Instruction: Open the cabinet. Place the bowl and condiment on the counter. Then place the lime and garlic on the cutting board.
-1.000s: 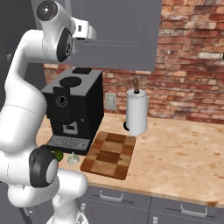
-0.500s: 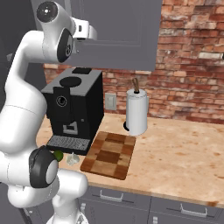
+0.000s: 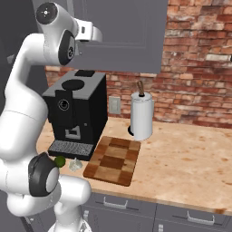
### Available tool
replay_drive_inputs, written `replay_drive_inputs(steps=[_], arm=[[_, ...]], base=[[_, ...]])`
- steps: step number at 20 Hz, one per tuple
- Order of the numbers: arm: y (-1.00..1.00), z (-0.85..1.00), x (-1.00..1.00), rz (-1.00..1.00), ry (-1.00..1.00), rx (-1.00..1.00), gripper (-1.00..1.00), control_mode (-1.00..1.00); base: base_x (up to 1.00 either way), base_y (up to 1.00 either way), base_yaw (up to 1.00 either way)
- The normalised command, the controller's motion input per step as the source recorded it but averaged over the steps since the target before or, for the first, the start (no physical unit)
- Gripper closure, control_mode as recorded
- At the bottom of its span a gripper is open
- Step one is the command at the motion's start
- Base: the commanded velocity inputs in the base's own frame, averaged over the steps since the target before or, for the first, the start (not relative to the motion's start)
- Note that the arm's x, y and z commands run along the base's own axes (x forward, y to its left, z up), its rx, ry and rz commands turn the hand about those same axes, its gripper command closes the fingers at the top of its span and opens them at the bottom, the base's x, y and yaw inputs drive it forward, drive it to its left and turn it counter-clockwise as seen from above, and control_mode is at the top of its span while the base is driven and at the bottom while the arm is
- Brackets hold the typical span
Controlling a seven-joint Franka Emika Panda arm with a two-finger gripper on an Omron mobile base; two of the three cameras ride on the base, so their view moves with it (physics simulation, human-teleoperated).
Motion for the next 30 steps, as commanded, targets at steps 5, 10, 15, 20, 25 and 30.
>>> replay_drive_inputs(steps=[5,10,15,20,25,30], arm=[[-1.00,0.00,-0.11,-0.13,0.00,0.00,1.00,-1.00],[-1.00,0.00,-0.24,-0.11,0.00,0.00,1.00,-1.00],[-1.00,0.00,-0.51,-0.08,0.00,0.03,1.00,-1.00],[-1.00,0.00,-0.65,-0.03,0.00,0.07,1.00,-1.00],[-1.00,0.00,-0.54,0.00,0.00,0.08,1.00,-1.00],[-1.00,0.00,-0.28,0.00,-0.07,0.10,1.00,-1.00]], base=[[0.00,0.00,0.00],[0.00,0.00,0.00],[0.00,0.00,0.00],[0.00,0.00,0.00],[0.00,0.00,0.00],[0.00,0.00,0.00]])
